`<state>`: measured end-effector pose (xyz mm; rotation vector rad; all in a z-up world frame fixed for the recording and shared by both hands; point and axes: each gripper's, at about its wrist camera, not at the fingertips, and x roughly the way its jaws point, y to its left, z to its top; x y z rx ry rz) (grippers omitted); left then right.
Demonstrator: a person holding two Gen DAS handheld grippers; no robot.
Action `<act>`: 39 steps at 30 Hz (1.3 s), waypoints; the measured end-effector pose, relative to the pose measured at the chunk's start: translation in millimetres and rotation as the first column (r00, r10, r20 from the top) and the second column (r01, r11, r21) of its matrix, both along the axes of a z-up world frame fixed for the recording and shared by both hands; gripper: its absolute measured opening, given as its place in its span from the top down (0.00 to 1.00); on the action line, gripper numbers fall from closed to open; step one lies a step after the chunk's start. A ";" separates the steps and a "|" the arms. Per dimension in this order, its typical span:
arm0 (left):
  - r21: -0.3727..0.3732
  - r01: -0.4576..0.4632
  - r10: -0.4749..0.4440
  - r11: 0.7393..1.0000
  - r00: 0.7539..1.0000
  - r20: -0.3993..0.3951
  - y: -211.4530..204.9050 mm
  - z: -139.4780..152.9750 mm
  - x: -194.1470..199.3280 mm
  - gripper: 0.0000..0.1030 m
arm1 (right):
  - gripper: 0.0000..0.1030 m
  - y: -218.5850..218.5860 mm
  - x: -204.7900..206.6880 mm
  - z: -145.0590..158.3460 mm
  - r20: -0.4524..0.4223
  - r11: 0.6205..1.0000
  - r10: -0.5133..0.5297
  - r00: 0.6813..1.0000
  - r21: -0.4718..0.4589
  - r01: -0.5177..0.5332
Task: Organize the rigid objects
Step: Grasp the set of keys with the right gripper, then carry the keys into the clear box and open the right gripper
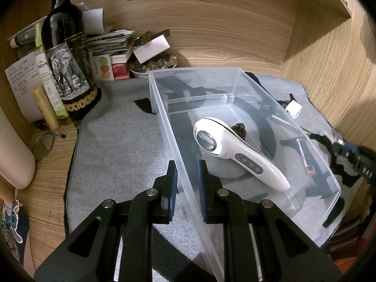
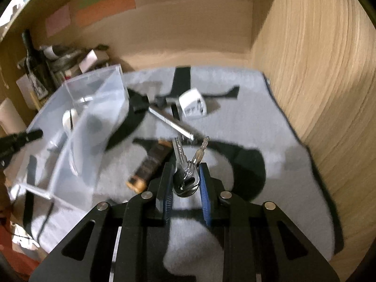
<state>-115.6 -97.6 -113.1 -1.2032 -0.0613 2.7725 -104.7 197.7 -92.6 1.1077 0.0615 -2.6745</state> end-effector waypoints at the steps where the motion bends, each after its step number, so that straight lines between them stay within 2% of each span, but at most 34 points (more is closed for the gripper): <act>1: 0.001 0.001 -0.001 1.000 1.000 0.000 -0.1 -0.1 0.3 0.84 | 0.81 -1.1 -1.4 3.8 -0.010 1.000 0.005 1.000 -0.003 -0.005; 5: -0.001 -0.002 0.002 1.000 1.000 0.000 0.6 0.0 0.1 0.84 | 0.81 -13.1 -9.3 22.1 -0.062 0.999 0.038 0.997 -0.008 -0.038; 11: 0.002 -0.001 0.001 1.000 1.000 0.001 0.7 0.1 0.2 0.84 | 0.81 -46.5 -23.6 46.6 -0.139 0.989 0.141 0.980 -0.028 -0.146; 16: 0.002 -0.001 0.001 1.000 1.000 0.001 0.8 0.1 0.2 0.84 | 0.81 -79.3 -36.3 54.8 -0.157 0.969 0.237 0.959 -0.033 -0.245; 25: 0.003 0.000 0.000 1.000 1.000 0.000 1.4 0.0 0.5 0.83 | 0.81 -126.3 -46.1 36.6 -0.083 0.922 0.385 0.919 0.008 -0.386; 34: 0.005 -0.002 0.002 1.000 1.000 0.000 2.0 0.1 0.2 0.83 | 0.81 -146.3 -49.4 18.4 -0.005 0.893 0.446 0.895 0.076 -0.444; 39: 0.004 -0.002 0.002 1.000 1.000 0.000 2.2 0.1 0.0 0.83 | 0.80 -153.0 -48.7 14.5 0.006 0.882 0.460 0.888 0.115 -0.458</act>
